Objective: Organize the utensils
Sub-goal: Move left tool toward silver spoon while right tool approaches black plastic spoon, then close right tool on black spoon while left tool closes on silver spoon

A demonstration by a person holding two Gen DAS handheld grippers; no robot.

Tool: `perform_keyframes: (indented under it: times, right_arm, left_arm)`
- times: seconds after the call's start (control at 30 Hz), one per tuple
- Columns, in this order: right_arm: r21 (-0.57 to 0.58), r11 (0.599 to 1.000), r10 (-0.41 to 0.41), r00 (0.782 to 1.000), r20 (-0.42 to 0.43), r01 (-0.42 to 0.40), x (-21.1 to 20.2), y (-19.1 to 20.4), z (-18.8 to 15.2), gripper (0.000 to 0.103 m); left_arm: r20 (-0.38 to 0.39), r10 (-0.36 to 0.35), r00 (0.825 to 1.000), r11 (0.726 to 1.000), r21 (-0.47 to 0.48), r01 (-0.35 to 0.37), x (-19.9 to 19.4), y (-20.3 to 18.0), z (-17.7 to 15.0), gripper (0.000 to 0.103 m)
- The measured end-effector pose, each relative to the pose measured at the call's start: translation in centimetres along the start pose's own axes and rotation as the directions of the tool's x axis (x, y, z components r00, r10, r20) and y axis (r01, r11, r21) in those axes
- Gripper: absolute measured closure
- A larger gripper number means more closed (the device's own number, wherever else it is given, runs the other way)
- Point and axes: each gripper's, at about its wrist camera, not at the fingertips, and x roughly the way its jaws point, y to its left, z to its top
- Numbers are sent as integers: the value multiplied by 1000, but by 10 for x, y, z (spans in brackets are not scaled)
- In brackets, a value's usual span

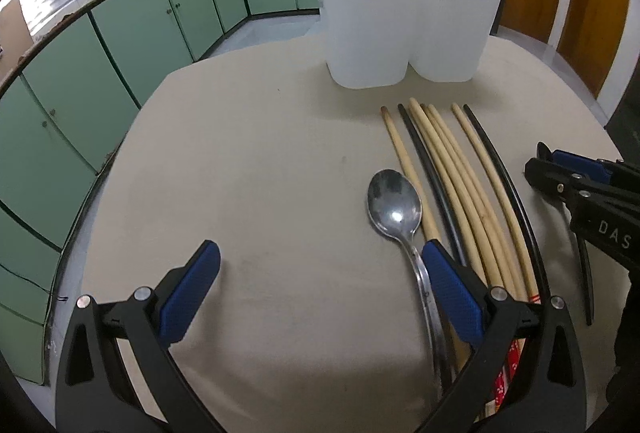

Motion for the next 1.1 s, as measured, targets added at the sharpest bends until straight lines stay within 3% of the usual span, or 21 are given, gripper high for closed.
perform_keyframes:
  times: [0.4, 0.63, 1.1]
  right_arm:
    - [-27, 1000, -13, 1000, 14, 13, 2, 8, -7, 68]
    - [-4, 1000, 13, 1000, 20, -13, -6, 6, -8, 50]
    - [-3, 1000, -24, 1000, -5, 24, 10, 8, -4, 50]
  left_arm:
    - [5, 7, 1000, 1000, -16, -7, 1, 23, -2, 5]
    - [31, -32, 999, 999, 2, 32, -8, 17, 6, 5]
    - [1, 17, 1000, 1000, -8, -17, 18, 9, 35, 5]
